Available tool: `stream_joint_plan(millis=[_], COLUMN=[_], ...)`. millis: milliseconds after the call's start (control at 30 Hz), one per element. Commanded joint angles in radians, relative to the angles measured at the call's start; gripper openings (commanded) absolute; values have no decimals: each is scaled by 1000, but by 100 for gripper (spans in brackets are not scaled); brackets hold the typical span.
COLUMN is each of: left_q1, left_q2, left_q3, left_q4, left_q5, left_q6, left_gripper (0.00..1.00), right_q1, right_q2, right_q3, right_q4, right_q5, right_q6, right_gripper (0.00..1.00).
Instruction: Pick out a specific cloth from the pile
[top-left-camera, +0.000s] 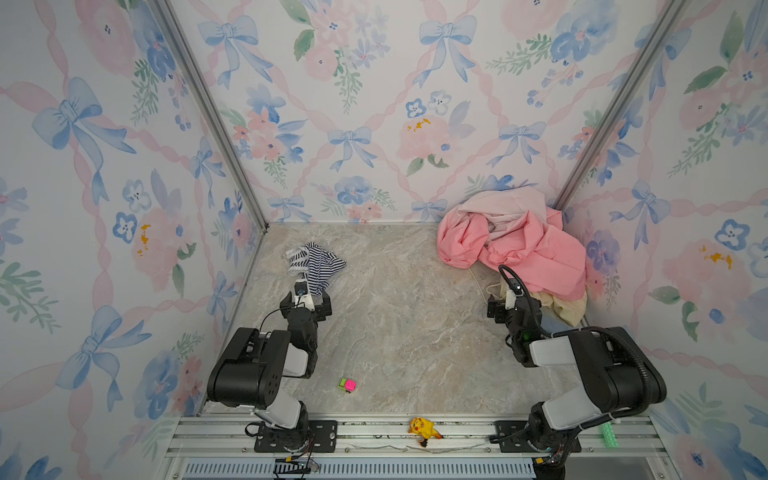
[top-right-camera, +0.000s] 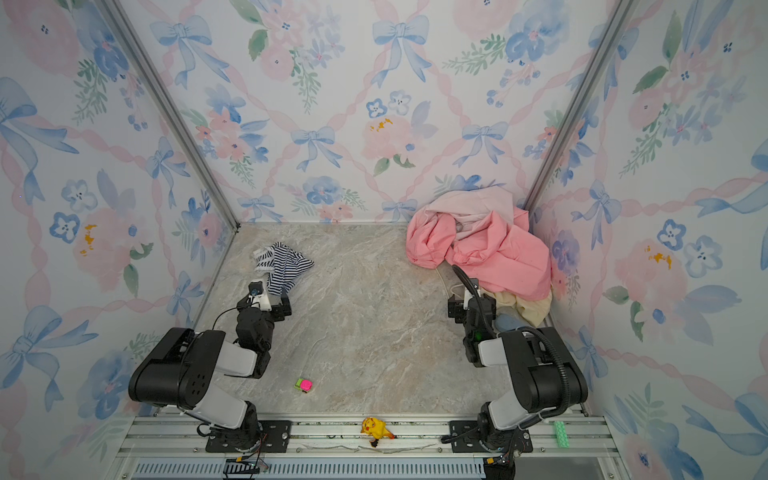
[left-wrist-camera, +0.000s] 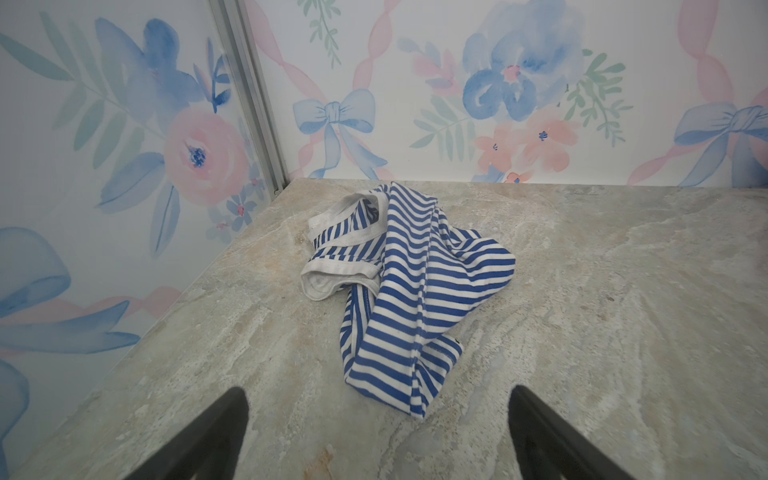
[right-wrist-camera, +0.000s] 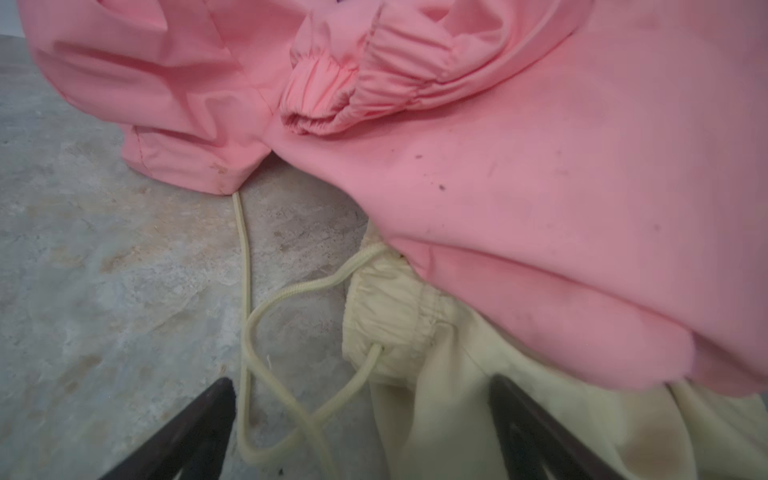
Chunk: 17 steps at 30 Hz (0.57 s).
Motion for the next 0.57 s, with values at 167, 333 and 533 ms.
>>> stream_joint_plan(millis=[167,333,533], left_q1=[3,4,7], left_q2=[8,8,6], left_q3=[12,15,14], left_q4=[-4,-5,-11], left_q5=[-1,1,18], left_q6=[11,10,11], left_gripper=[98,98,98], right_q1=[-10,-26,-40], right_q2=[-2,-3,-3], right_q3=[29,38,45], right_q4=[16,-6,-16], right_q5=[-40,-68,-96], right_q6=[38,47,54], right_gripper=[97,97,97])
